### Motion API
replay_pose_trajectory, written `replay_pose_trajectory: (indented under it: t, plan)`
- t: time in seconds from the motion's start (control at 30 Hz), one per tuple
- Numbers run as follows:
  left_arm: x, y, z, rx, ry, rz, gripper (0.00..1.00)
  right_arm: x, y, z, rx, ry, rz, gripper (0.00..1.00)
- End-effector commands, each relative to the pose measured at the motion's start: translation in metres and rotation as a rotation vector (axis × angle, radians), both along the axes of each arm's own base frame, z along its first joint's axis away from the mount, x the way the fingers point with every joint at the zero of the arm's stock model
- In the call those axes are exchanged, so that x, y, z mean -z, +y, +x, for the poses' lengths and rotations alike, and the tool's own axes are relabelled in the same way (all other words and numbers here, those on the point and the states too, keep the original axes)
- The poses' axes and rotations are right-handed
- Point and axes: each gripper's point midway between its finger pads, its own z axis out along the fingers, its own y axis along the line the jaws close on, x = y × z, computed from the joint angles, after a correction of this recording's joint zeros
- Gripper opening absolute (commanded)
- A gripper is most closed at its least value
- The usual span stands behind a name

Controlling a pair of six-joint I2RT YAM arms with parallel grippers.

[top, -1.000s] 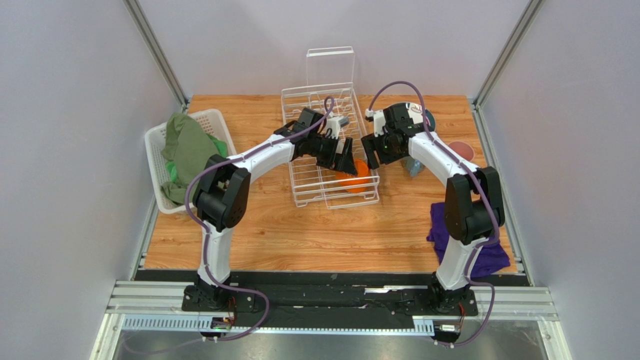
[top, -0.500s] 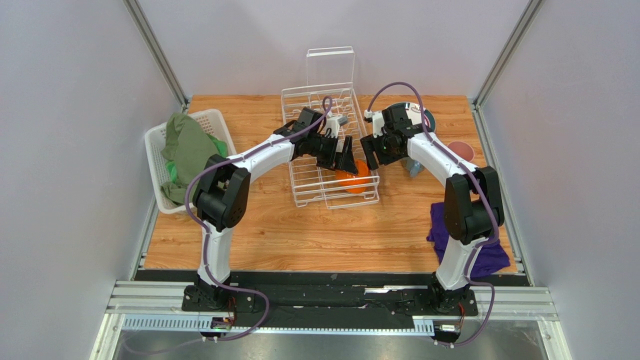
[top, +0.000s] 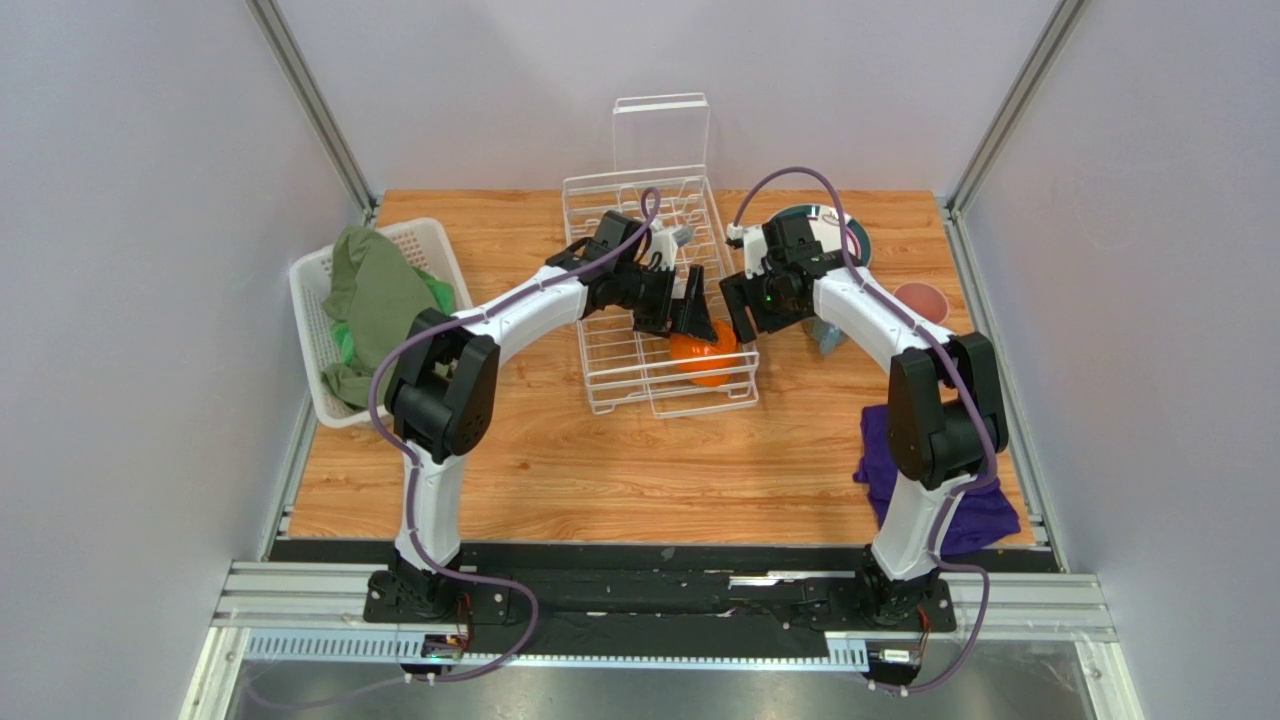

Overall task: Unload the mixed dishes from the dish rack
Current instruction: Pick up the bowl from the dish rack.

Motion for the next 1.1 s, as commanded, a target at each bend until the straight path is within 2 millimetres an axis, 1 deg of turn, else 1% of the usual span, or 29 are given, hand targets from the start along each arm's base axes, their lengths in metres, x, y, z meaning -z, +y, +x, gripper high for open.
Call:
replay_pose_trajectory:
  t: [0.0, 0.1, 0.2, 0.23, 0.3, 0.33, 0.4, 0.43, 0.5, 0.53, 0.6, 0.63, 0.7, 0.73, 0.8, 0.83, 0.87, 0.9, 0.97, 1.0, 1.07]
  plan:
    - [-0.021, -0.013, 0.001, 0.022, -0.016, -0.048, 0.99, -0.003, 0.011, 0.001, -0.024, -0.017, 0.022, 0.68]
    - [-0.014, -0.015, 0.002, 0.023, -0.001, -0.041, 0.98, -0.004, 0.01, 0.0, -0.024, -0.016, 0.021, 0.68]
    - [-0.009, -0.015, 0.002, 0.027, 0.007, -0.034, 0.92, -0.004, 0.009, 0.0, -0.024, -0.02, 0.018, 0.68]
    - [-0.009, -0.015, 0.002, 0.028, 0.007, -0.035, 0.87, -0.006, 0.01, 0.0, -0.025, -0.023, 0.02, 0.68]
    - [-0.006, -0.014, 0.002, 0.025, 0.01, -0.024, 0.82, -0.007, 0.01, 0.0, -0.028, -0.026, 0.02, 0.68]
    - [-0.007, -0.014, 0.002, 0.028, 0.008, -0.027, 0.76, -0.009, 0.009, 0.001, -0.025, -0.032, 0.018, 0.69]
    - [-0.008, -0.013, 0.001, 0.031, 0.002, -0.025, 0.72, -0.011, 0.008, 0.001, -0.026, -0.035, 0.016, 0.69]
    - [-0.01, -0.013, 0.0, 0.033, -0.002, -0.027, 0.65, -0.012, 0.008, 0.001, -0.026, -0.036, 0.017, 0.69]
    - [-0.015, -0.011, 0.001, 0.038, -0.018, -0.03, 0.59, -0.015, 0.009, 0.002, -0.03, -0.043, 0.019, 0.69]
    - [-0.019, -0.01, 0.0, 0.04, -0.03, -0.034, 0.54, -0.015, 0.008, 0.001, -0.028, -0.041, 0.017, 0.69]
    - [-0.025, -0.009, -0.002, 0.048, -0.046, -0.038, 0.48, -0.019, 0.009, 0.002, -0.028, -0.047, 0.023, 0.69]
    - [-0.032, -0.009, -0.002, 0.052, -0.058, -0.044, 0.45, -0.018, 0.009, 0.002, -0.029, -0.047, 0.022, 0.69]
    - [-0.036, -0.008, -0.003, 0.061, -0.073, -0.046, 0.39, -0.021, 0.01, 0.002, -0.029, -0.049, 0.025, 0.69]
    - [-0.041, -0.008, -0.004, 0.064, -0.079, -0.044, 0.3, -0.022, 0.009, 0.002, -0.029, -0.048, 0.025, 0.69]
    - [-0.044, -0.007, -0.006, 0.081, -0.093, -0.043, 0.19, -0.025, 0.01, 0.002, -0.031, -0.052, 0.026, 0.69]
    - [-0.047, -0.005, -0.006, 0.085, -0.097, -0.038, 0.08, -0.029, 0.01, 0.002, -0.03, -0.059, 0.03, 0.69]
    - [-0.048, -0.005, -0.007, 0.093, -0.108, -0.036, 0.02, -0.032, 0.01, 0.002, -0.032, -0.065, 0.03, 0.69]
    - [-0.052, -0.004, -0.008, 0.099, -0.119, -0.04, 0.0, -0.033, 0.01, 0.001, -0.032, -0.062, 0.033, 0.69]
    - [-0.056, -0.002, -0.011, 0.117, -0.133, -0.04, 0.0, -0.042, 0.01, 0.001, -0.037, -0.075, 0.042, 0.69]
    - [-0.063, -0.002, -0.011, 0.124, -0.152, -0.047, 0.0, -0.044, 0.011, 0.0, -0.039, -0.074, 0.045, 0.7]
    - [-0.069, -0.001, -0.014, 0.143, -0.171, -0.047, 0.0, -0.053, 0.01, -0.001, -0.035, -0.089, 0.056, 0.73]
